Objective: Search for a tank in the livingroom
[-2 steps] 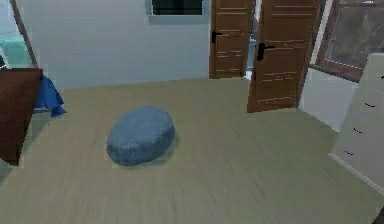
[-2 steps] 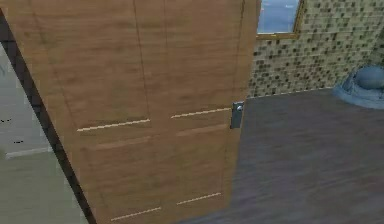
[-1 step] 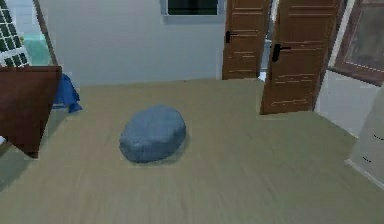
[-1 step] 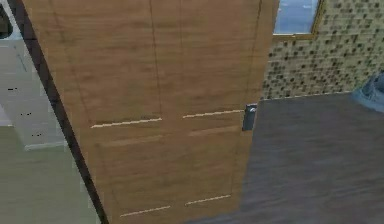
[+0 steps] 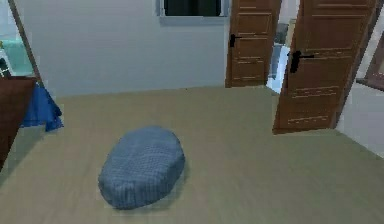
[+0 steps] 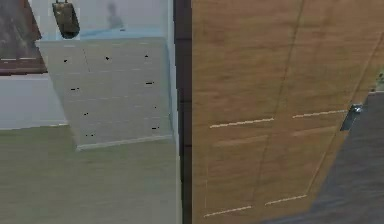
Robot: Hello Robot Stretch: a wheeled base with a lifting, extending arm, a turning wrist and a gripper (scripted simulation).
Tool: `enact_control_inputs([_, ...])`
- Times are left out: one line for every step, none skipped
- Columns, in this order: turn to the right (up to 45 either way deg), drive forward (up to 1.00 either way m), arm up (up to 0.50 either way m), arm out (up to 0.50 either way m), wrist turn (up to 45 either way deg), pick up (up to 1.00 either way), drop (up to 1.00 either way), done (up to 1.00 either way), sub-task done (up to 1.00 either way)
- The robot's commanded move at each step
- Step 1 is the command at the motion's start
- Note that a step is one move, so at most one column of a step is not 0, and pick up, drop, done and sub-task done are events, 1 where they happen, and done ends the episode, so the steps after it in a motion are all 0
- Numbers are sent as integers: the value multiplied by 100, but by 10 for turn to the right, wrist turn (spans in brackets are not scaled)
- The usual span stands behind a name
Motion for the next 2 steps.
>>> enact_control_inputs([270,0,0,0,0,0,0,0,0])
enact_control_inputs([0,100,0,0,0,0,0,0,0])
